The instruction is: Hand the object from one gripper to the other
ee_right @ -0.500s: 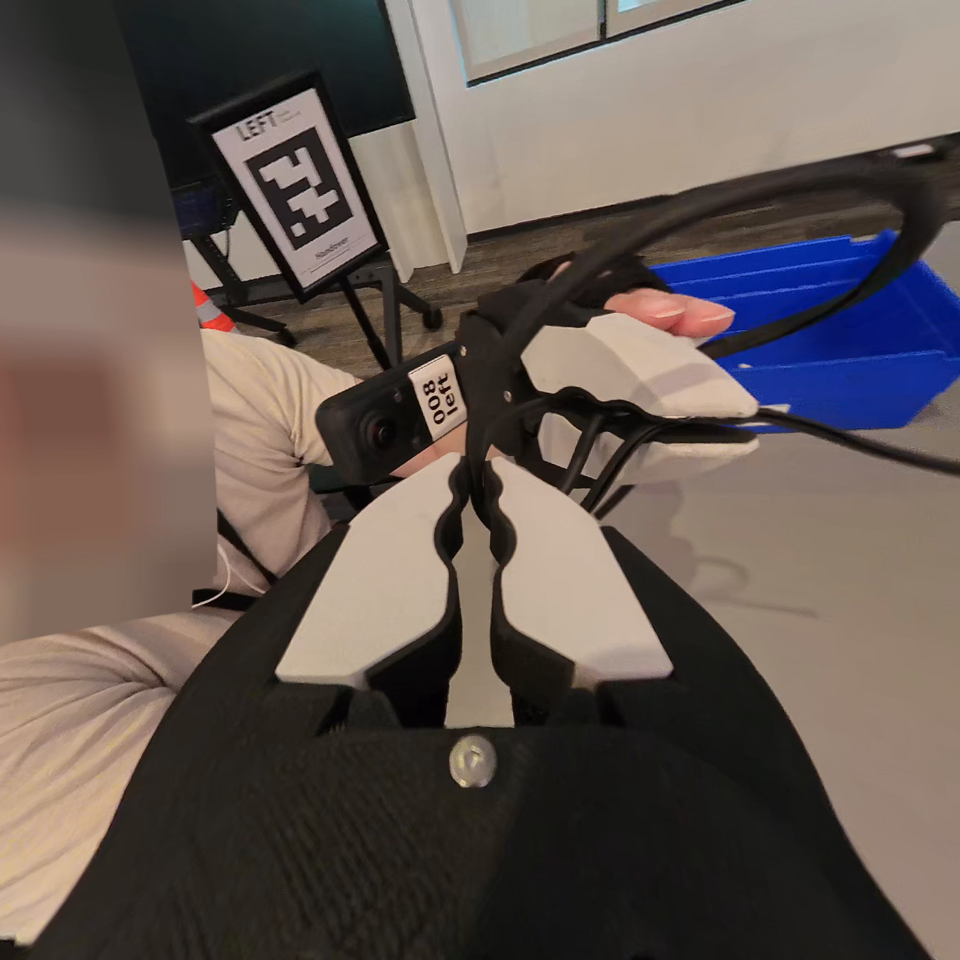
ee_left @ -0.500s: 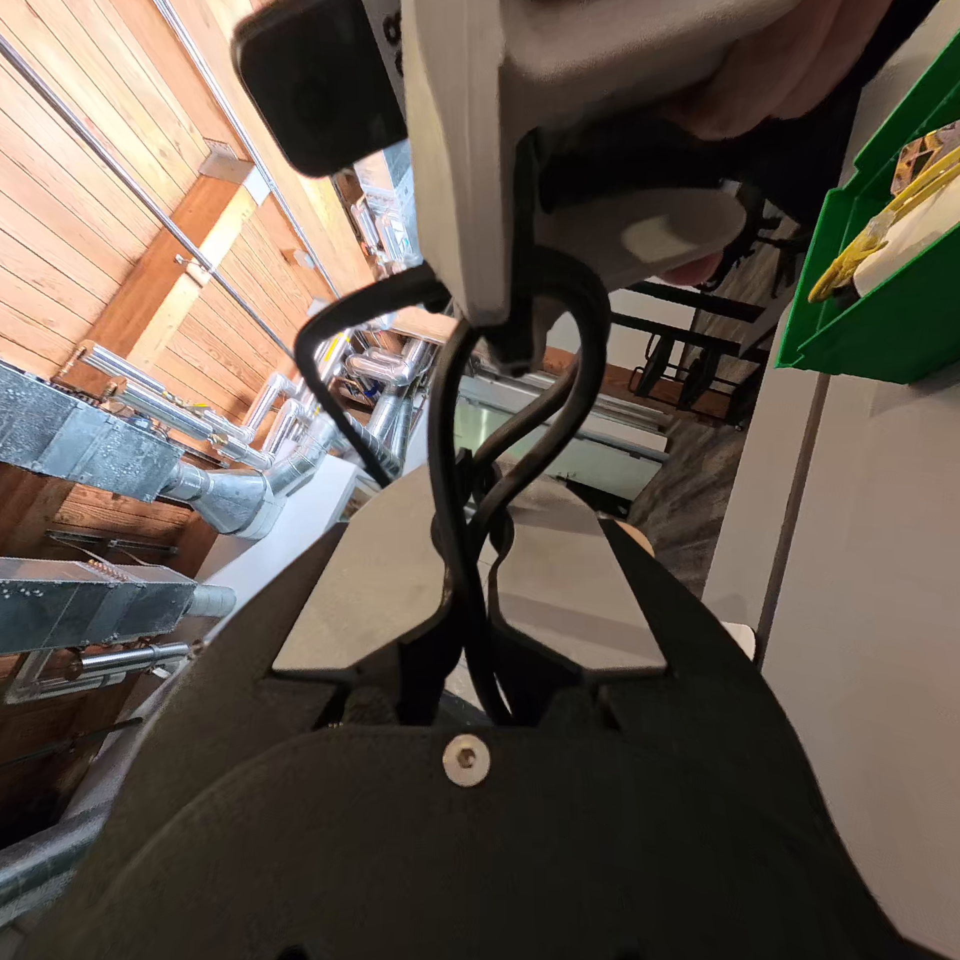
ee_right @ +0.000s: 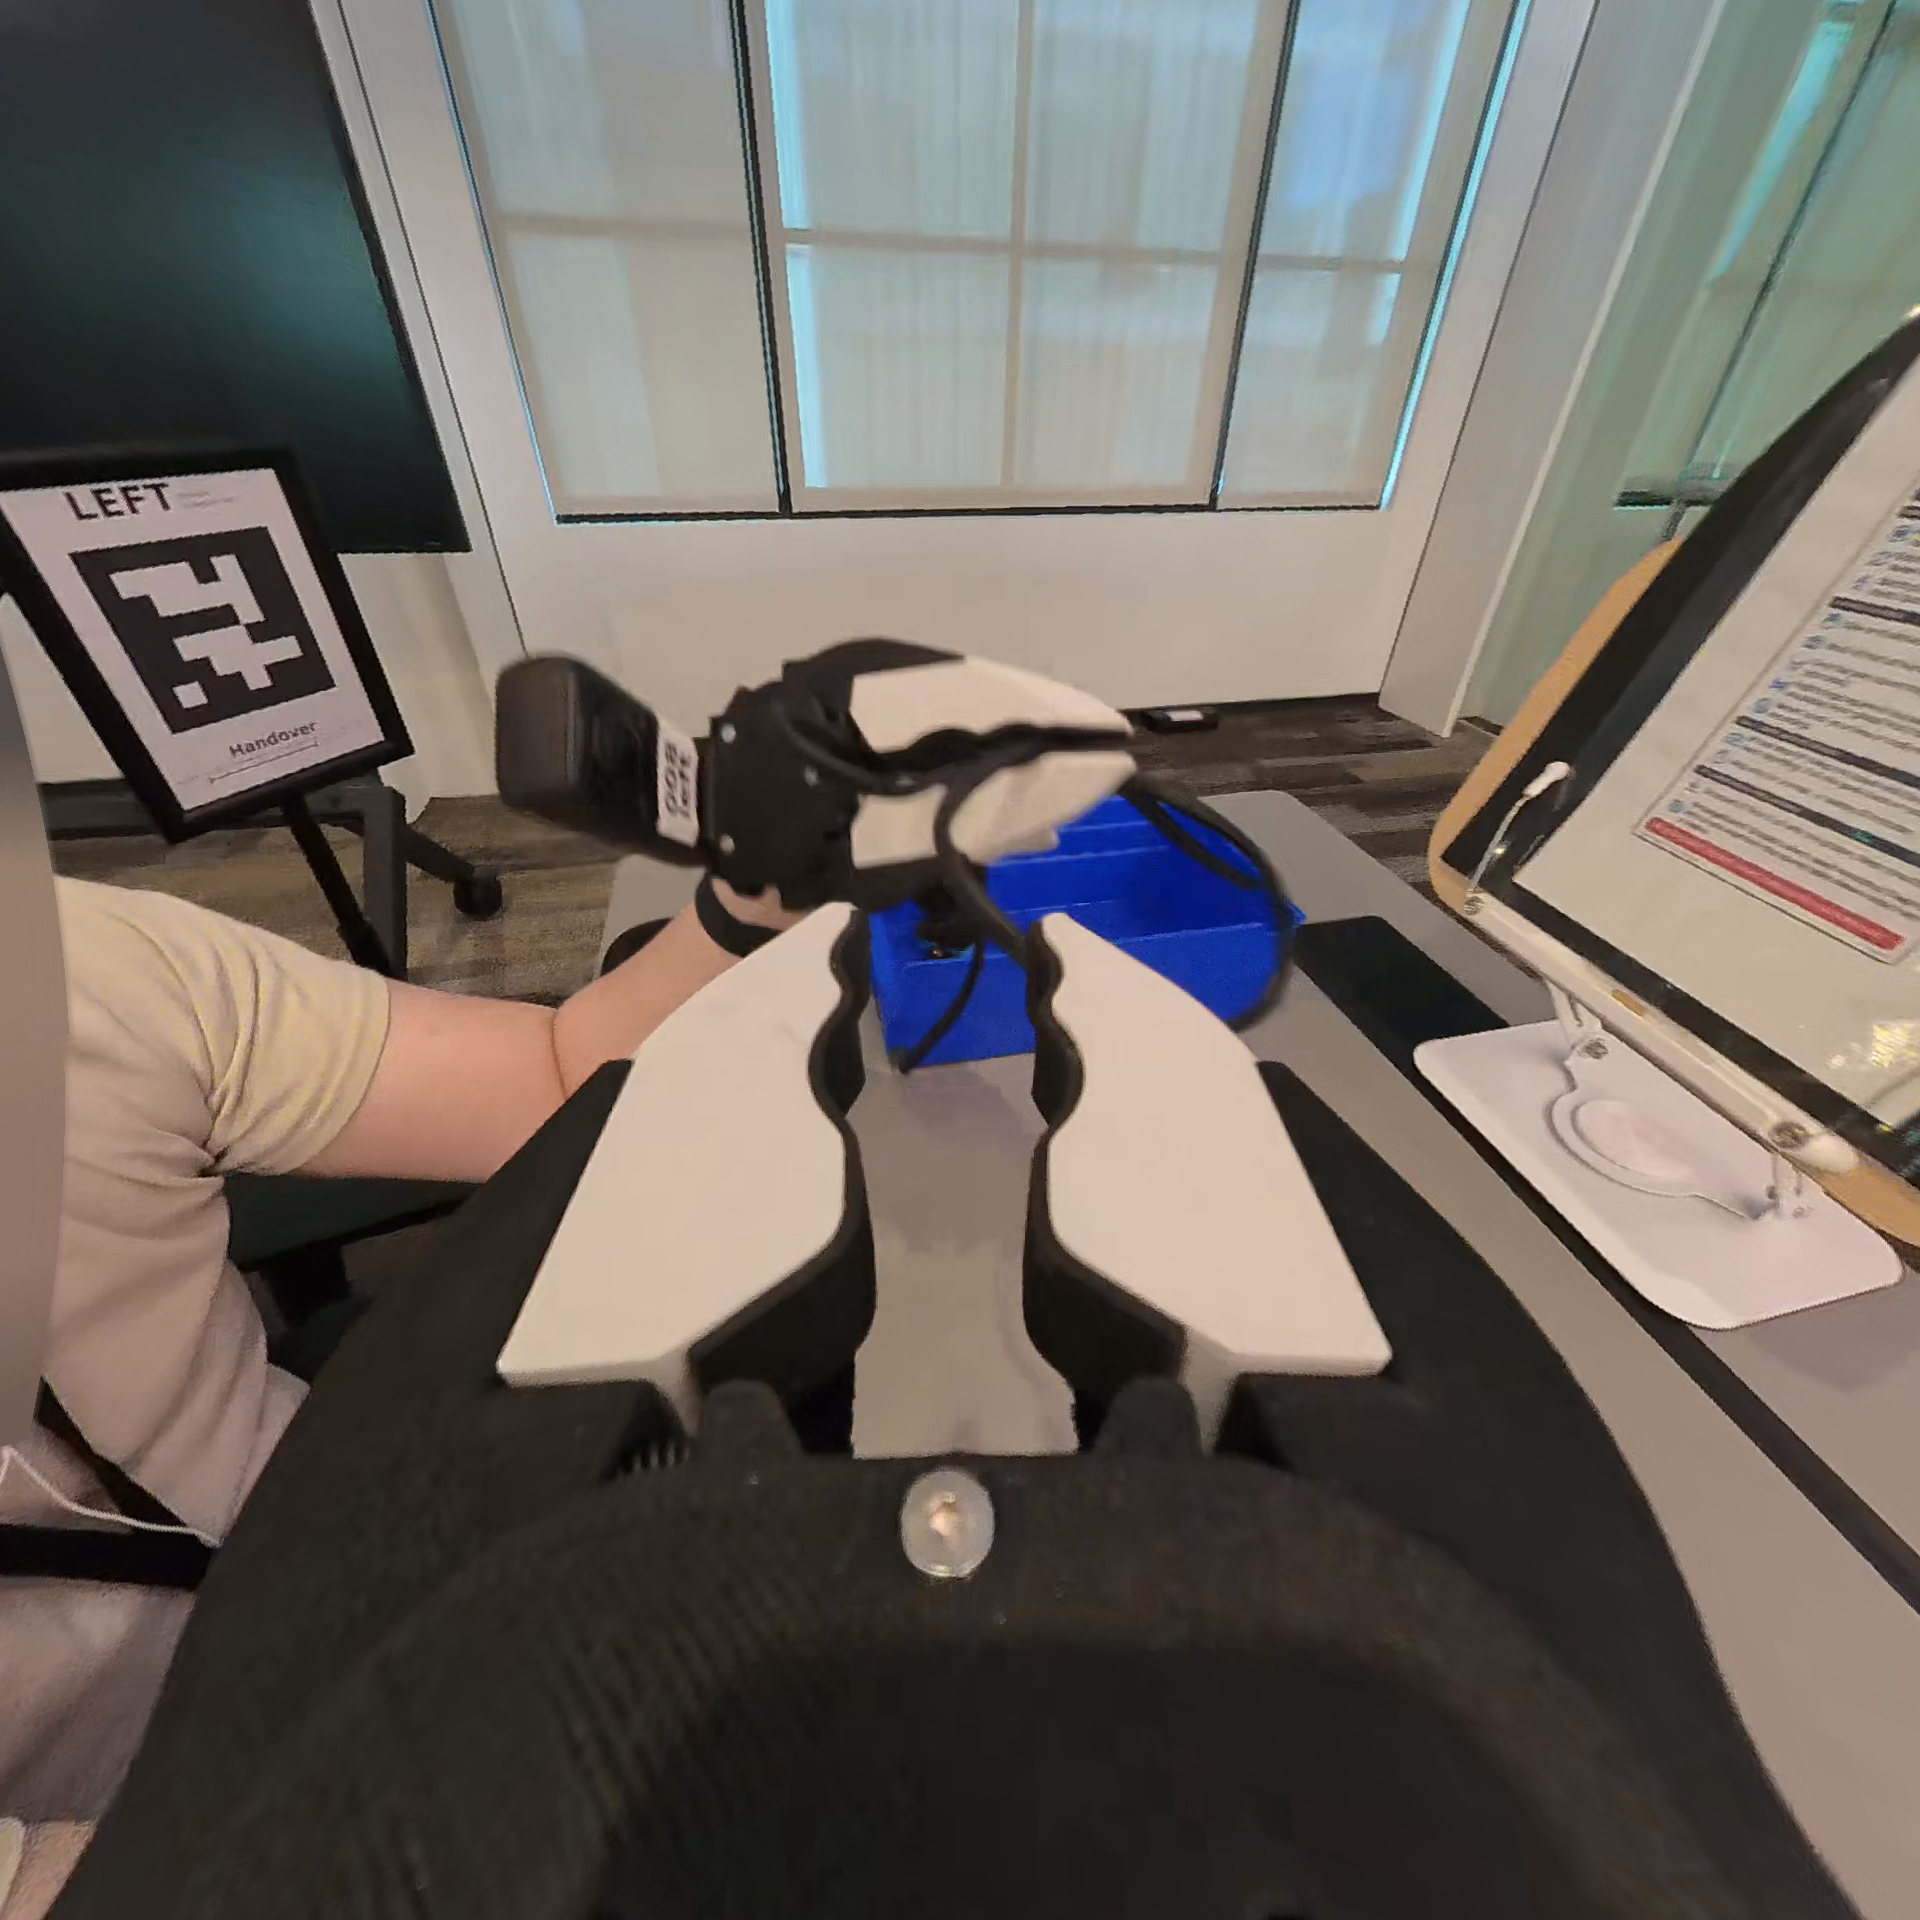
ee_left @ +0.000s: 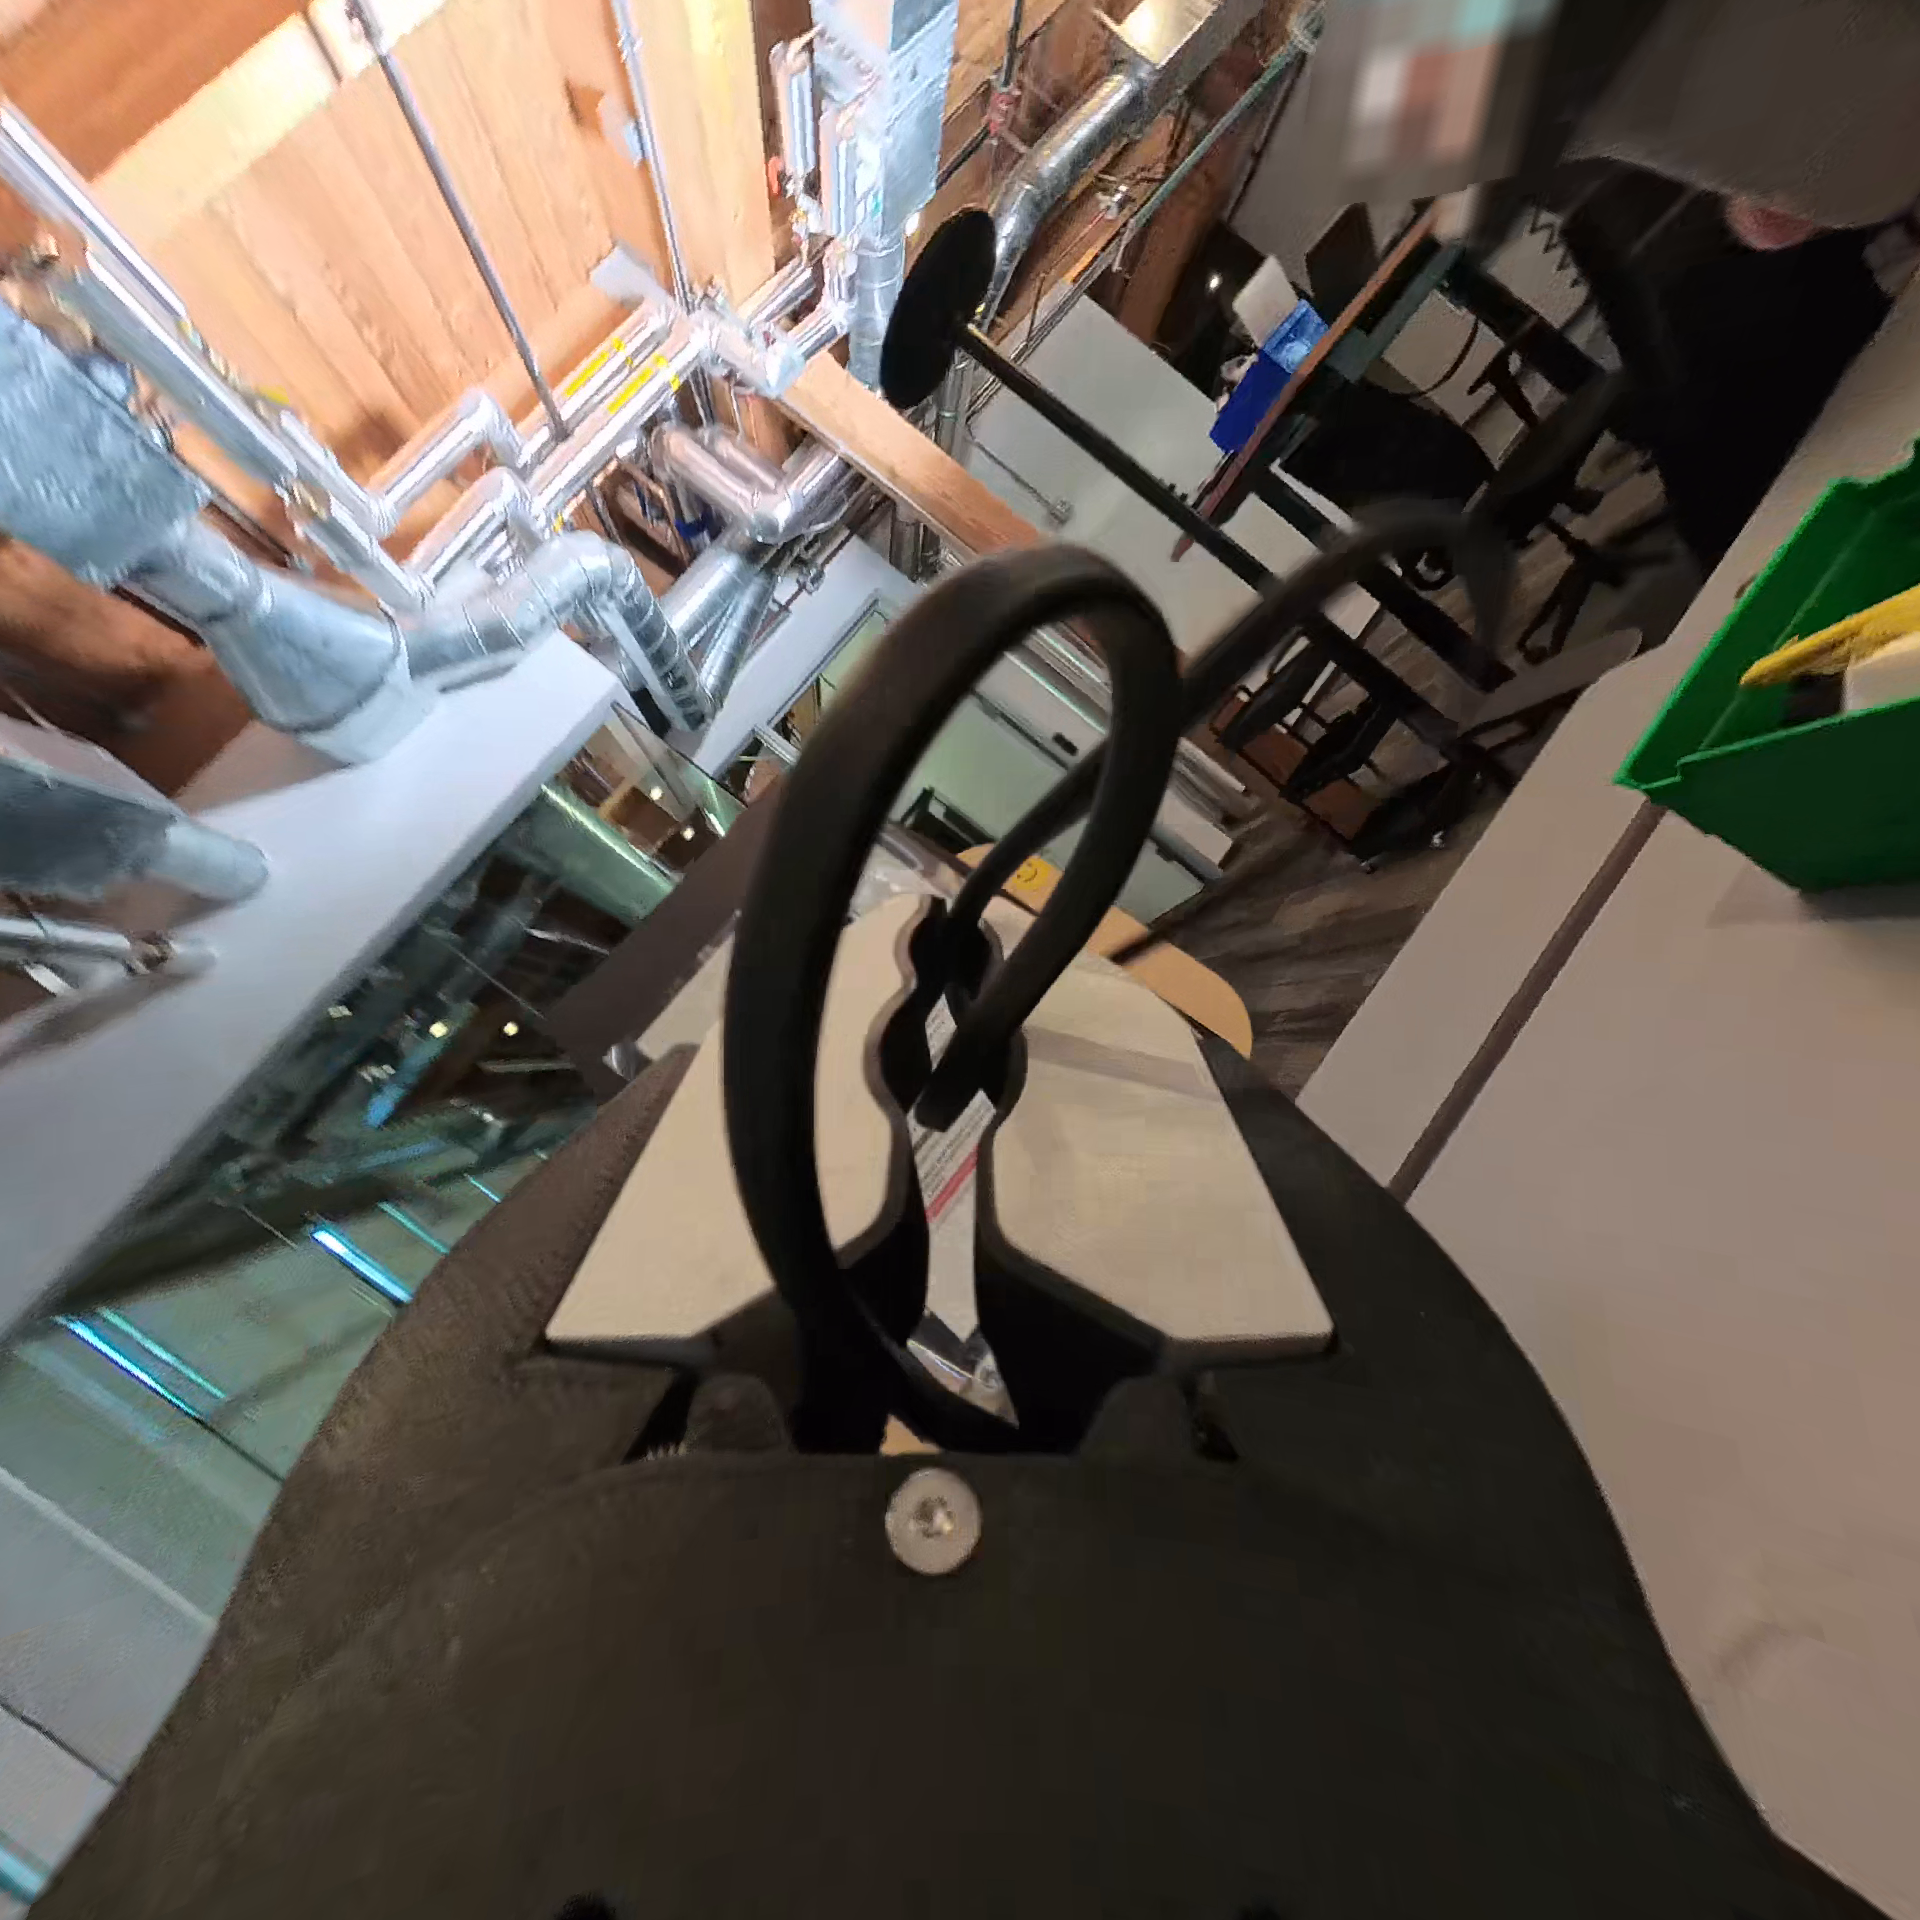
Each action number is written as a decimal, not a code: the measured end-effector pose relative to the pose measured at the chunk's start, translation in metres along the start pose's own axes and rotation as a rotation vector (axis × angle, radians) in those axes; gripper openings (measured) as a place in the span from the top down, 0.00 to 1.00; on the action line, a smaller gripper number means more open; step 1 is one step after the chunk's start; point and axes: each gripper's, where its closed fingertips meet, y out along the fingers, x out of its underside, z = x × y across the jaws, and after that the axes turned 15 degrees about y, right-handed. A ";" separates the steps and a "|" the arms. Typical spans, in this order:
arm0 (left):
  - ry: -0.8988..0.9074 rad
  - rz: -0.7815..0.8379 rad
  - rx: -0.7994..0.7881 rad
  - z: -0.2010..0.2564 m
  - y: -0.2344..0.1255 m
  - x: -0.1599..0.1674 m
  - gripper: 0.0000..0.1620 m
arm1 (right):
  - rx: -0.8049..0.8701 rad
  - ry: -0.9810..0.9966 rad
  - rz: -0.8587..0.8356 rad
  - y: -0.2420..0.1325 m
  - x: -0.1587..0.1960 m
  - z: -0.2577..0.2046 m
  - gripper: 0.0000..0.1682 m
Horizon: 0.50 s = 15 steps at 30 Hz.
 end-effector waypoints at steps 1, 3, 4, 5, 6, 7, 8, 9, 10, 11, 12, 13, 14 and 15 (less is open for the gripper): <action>-0.034 -0.006 0.005 -0.006 -0.003 0.005 0.98 | 0.012 0.002 0.003 -0.004 0.001 0.004 0.83; -0.084 -0.009 0.005 -0.019 -0.010 0.012 0.98 | 0.029 0.003 -0.009 -0.007 0.005 0.011 0.83; -0.114 -0.010 0.000 -0.026 -0.014 0.015 0.98 | 0.036 0.003 -0.024 -0.007 0.008 0.014 0.83; -0.145 -0.009 0.006 -0.031 -0.017 0.017 0.98 | 0.045 0.003 -0.043 -0.005 0.012 0.017 0.83; -0.178 -0.010 0.008 -0.037 -0.021 0.019 0.98 | 0.053 -0.001 -0.065 -0.002 0.015 0.020 0.83; -0.208 -0.009 -0.002 -0.044 -0.025 0.020 0.98 | 0.060 -0.008 -0.091 0.001 0.020 0.022 0.82; -0.236 -0.003 -0.018 -0.052 -0.030 0.021 0.98 | 0.066 -0.018 -0.119 0.005 0.024 0.023 0.82; -0.261 0.007 -0.034 -0.060 -0.035 0.021 0.98 | 0.071 -0.034 -0.147 0.009 0.028 0.024 0.82; -0.290 0.019 -0.052 -0.069 -0.040 0.021 0.99 | 0.072 -0.055 -0.171 0.013 0.032 0.025 0.82; -0.323 0.035 -0.066 -0.077 -0.046 0.020 0.98 | 0.074 -0.077 -0.193 0.017 0.035 0.025 0.82; -0.356 0.054 -0.074 -0.083 -0.052 0.018 0.98 | 0.080 -0.099 -0.212 0.021 0.038 0.026 0.82; -0.385 0.072 -0.081 -0.090 -0.057 0.016 0.98 | 0.087 -0.122 -0.229 0.024 0.040 0.026 0.82; -0.409 0.090 -0.084 -0.095 -0.062 0.014 0.98 | 0.095 -0.150 -0.240 0.027 0.041 0.025 0.82; -0.430 0.110 -0.075 -0.098 -0.067 0.011 0.98 | 0.102 -0.191 -0.243 0.031 0.041 0.024 0.81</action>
